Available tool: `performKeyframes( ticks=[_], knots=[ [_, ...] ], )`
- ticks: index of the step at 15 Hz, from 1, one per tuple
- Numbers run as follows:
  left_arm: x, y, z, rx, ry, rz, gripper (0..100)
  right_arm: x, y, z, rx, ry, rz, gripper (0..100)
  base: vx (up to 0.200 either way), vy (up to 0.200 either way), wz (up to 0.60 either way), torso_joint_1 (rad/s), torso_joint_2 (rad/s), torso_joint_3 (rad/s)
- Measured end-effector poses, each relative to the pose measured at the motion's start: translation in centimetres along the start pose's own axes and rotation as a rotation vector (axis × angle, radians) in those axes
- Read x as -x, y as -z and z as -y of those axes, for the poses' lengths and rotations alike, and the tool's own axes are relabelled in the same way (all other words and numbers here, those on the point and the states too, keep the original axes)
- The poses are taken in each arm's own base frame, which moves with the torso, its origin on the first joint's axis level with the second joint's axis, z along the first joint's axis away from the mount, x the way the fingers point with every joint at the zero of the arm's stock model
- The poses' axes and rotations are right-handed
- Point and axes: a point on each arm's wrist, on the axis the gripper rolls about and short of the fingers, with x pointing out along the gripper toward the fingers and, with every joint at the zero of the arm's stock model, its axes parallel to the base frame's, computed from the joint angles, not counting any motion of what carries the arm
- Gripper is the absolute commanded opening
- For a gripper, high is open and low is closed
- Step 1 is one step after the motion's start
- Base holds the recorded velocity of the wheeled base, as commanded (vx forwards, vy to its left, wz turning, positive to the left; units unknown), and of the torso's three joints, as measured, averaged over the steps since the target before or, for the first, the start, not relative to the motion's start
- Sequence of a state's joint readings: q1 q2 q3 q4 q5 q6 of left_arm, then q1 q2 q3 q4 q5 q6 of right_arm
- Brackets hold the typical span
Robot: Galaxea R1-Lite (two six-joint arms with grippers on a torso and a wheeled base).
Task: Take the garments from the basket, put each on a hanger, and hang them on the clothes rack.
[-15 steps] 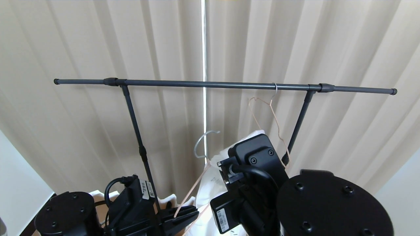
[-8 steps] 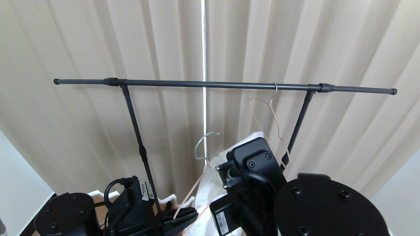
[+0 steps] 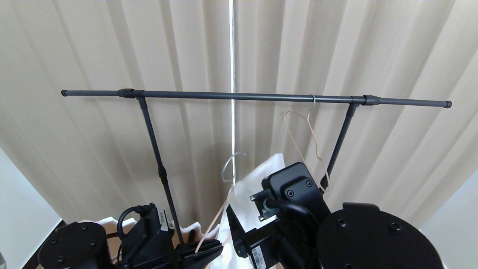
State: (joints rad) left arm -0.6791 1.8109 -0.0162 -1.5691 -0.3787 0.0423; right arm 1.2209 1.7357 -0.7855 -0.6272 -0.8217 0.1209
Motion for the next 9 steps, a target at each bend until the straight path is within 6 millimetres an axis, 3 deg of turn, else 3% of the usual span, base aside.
performKeyframes(
  ticks=[4, 9],
  knots=[
    [0.0, 0.1, 0.0, 0.003, 0.004, -0.004, 0, -0.3, -0.7, 2.6, 0.010, -0.065, -0.007, 100, 0.000, 0.000, 0.00, 0.000, 0.00, 0.000],
    [0.1, 0.1, 0.1, -0.014, 0.039, -0.003, 0, -1.0, -1.7, 8.8, 0.122, -0.177, 0.005, 100, 0.000, 0.000, 0.00, 0.000, 0.00, 0.000]
  ],
)
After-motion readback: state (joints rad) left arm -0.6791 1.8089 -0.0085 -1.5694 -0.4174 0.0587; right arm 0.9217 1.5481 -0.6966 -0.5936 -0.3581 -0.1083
